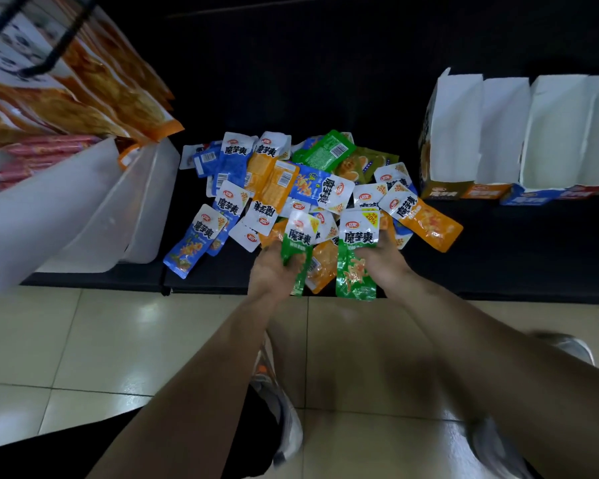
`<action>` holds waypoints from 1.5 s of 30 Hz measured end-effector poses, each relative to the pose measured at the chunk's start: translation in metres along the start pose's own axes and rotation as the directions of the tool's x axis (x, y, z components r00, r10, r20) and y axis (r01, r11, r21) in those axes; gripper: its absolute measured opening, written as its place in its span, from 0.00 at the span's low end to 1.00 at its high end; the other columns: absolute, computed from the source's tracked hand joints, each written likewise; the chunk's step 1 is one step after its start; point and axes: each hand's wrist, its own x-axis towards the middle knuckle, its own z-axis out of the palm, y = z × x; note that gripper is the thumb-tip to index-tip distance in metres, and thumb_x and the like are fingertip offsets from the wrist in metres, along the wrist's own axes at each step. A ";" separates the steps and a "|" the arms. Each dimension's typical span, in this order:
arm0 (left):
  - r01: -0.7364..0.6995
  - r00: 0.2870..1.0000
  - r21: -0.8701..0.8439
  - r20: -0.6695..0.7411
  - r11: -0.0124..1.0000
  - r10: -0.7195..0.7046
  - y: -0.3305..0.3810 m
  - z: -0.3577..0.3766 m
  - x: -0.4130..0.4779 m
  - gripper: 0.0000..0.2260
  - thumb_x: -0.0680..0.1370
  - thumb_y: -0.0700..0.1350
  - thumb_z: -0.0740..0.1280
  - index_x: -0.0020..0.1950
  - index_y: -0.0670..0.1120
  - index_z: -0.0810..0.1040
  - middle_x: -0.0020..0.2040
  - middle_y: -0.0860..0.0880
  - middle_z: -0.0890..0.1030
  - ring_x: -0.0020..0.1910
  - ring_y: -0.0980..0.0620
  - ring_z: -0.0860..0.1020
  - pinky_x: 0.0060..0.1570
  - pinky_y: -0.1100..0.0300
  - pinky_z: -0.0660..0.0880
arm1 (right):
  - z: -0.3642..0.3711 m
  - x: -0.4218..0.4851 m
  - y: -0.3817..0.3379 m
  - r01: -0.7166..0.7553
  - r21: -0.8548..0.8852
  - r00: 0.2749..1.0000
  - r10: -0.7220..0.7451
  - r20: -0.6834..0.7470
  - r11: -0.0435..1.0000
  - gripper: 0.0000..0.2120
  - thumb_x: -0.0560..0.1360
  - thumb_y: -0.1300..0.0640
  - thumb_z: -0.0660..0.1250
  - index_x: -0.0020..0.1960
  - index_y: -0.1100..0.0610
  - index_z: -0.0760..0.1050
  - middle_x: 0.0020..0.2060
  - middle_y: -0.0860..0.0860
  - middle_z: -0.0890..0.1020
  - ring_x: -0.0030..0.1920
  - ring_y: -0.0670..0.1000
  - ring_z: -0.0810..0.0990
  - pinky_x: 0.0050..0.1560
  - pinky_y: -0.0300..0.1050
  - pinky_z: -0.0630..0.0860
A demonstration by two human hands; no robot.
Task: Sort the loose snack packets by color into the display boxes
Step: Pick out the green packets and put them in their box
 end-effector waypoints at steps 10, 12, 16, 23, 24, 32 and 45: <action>0.013 0.981 -0.241 0.189 0.970 0.034 0.057 0.039 -0.033 0.07 0.85 0.50 0.58 0.58 0.48 0.69 0.42 0.54 0.75 0.39 0.58 0.74 0.34 0.68 0.68 | 0.006 0.006 0.001 -0.001 0.216 0.999 0.009 -0.035 0.976 0.21 0.81 0.62 0.61 0.73 0.55 0.64 0.60 0.57 0.78 0.59 0.57 0.78 0.53 0.50 0.72; -0.062 0.975 -0.184 0.201 0.981 0.099 0.067 0.038 -0.028 0.09 0.84 0.53 0.60 0.57 0.49 0.72 0.45 0.55 0.77 0.42 0.59 0.75 0.39 0.69 0.71 | -0.004 0.011 0.005 0.020 0.149 0.998 -0.011 -0.062 0.989 0.22 0.80 0.60 0.64 0.72 0.51 0.66 0.59 0.54 0.80 0.60 0.57 0.79 0.57 0.52 0.76; -0.209 0.978 -0.067 -0.002 0.976 0.209 0.092 0.017 0.021 0.07 0.82 0.52 0.64 0.55 0.51 0.77 0.50 0.53 0.82 0.47 0.55 0.80 0.50 0.55 0.79 | -0.035 0.031 0.008 0.008 0.178 0.987 0.021 -0.158 0.984 0.13 0.80 0.58 0.62 0.64 0.51 0.68 0.56 0.57 0.80 0.54 0.59 0.79 0.52 0.55 0.77; -0.166 0.969 0.477 -0.084 0.863 0.233 0.141 0.004 0.110 0.31 0.76 0.60 0.69 0.76 0.51 0.65 0.72 0.45 0.71 0.71 0.42 0.69 0.63 0.44 0.73 | -0.064 0.056 0.012 0.066 0.229 0.980 -0.020 -0.198 0.971 0.11 0.81 0.60 0.60 0.61 0.48 0.67 0.49 0.48 0.78 0.46 0.50 0.77 0.44 0.48 0.73; -0.151 0.972 0.502 -0.084 0.852 0.221 0.142 0.007 0.114 0.31 0.75 0.60 0.70 0.75 0.51 0.66 0.71 0.45 0.72 0.70 0.42 0.69 0.62 0.45 0.74 | -0.065 0.056 0.013 0.076 0.220 0.981 -0.034 -0.189 0.972 0.11 0.81 0.60 0.60 0.60 0.48 0.66 0.49 0.49 0.78 0.46 0.50 0.77 0.46 0.49 0.73; -0.293 0.889 0.440 -0.202 0.849 0.412 0.148 -0.007 0.111 0.12 0.83 0.49 0.59 0.61 0.50 0.79 0.53 0.42 0.84 0.52 0.39 0.82 0.44 0.54 0.78 | -0.071 0.051 0.009 0.077 0.203 0.982 -0.039 -0.186 0.976 0.13 0.81 0.59 0.61 0.64 0.49 0.66 0.51 0.49 0.79 0.50 0.52 0.79 0.46 0.50 0.76; -0.261 0.913 0.384 -0.198 0.886 0.356 0.154 -0.005 0.128 0.24 0.77 0.49 0.73 0.71 0.49 0.72 0.66 0.44 0.76 0.62 0.43 0.77 0.58 0.49 0.77 | -0.072 0.050 0.005 0.121 0.173 0.981 -0.091 -0.173 0.977 0.11 0.81 0.57 0.63 0.60 0.46 0.66 0.51 0.46 0.78 0.53 0.50 0.78 0.54 0.53 0.77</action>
